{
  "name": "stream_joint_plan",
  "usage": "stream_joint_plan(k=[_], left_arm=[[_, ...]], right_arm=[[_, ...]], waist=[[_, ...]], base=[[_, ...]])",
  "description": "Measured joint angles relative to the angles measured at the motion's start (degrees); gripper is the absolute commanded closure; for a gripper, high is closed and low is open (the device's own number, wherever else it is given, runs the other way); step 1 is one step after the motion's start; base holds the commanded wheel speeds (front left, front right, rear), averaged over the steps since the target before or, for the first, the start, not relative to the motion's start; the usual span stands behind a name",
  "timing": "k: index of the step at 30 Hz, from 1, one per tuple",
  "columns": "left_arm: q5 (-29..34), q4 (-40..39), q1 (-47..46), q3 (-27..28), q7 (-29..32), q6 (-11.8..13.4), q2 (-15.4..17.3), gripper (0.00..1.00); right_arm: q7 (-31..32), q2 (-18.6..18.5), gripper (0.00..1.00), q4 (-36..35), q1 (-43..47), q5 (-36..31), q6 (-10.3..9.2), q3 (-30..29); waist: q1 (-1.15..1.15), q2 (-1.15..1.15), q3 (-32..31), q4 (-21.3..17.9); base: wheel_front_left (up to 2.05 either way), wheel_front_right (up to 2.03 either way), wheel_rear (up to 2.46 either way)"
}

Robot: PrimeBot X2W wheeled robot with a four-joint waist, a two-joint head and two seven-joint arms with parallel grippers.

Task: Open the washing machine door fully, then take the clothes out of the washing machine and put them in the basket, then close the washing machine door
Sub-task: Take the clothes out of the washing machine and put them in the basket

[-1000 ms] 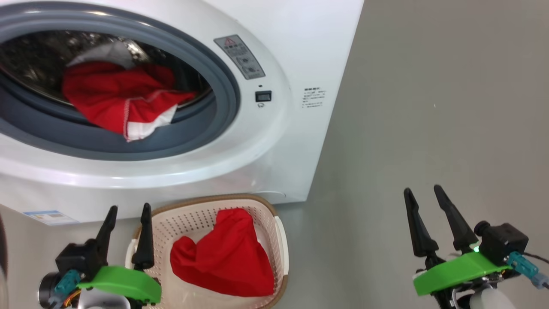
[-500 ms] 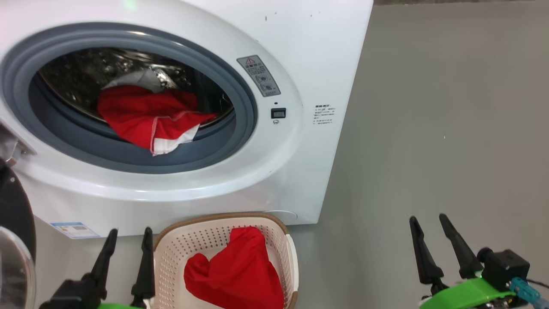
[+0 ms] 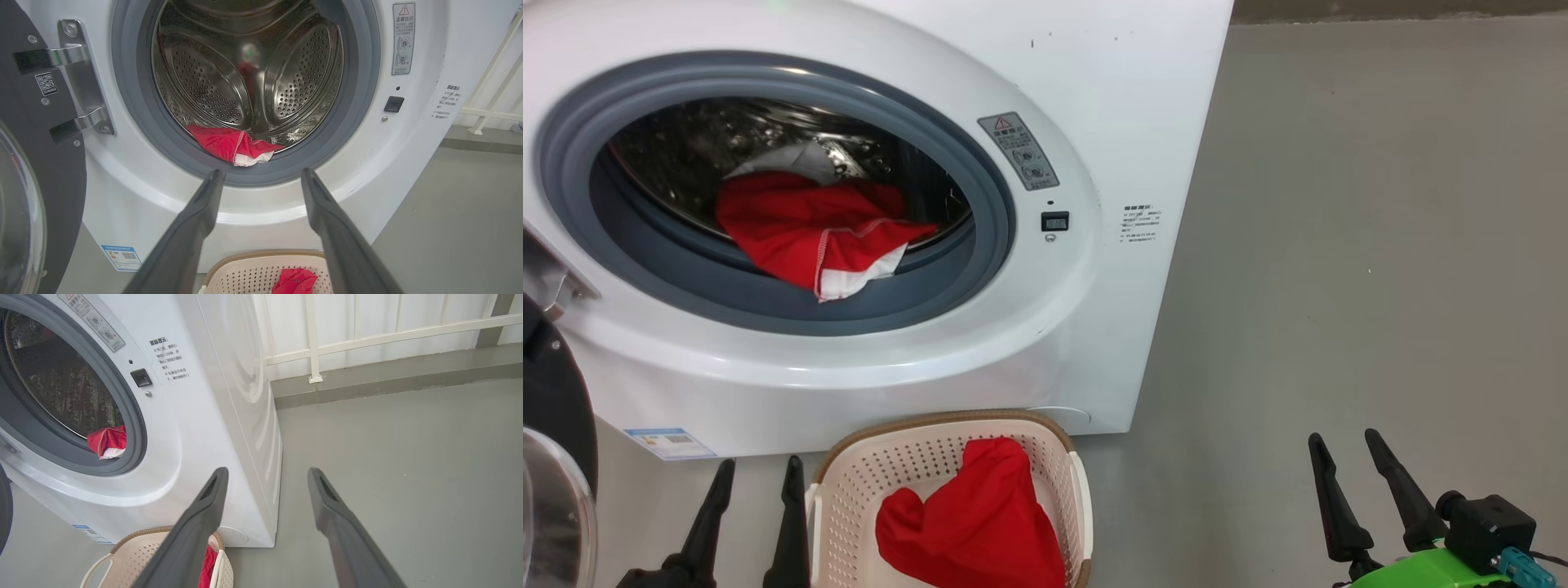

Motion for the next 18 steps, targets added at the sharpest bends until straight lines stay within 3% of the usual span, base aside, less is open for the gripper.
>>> stream_joint_plan(k=[13, 18], left_arm=[[0.3, 0.1, -0.7, -0.9, 0.0, 0.0, 0.0, 0.0], [2.2, 2.8, -6.8, -1.8, 0.0, 0.0, 0.0, 0.0]], right_arm=[[0.0, 0.0, 0.0, -0.3, -0.5, 0.0, 0.0, 0.3], [0.0, 0.0, 0.0, -0.7, -2.2, 0.0, 0.0, 0.5]], waist=[[0.0, 0.0, 2.0, -0.1], [0.0, 0.0, 4.1, -0.2]], base=[[0.0, 0.0, 0.0], [0.0, 0.0, 0.0]])
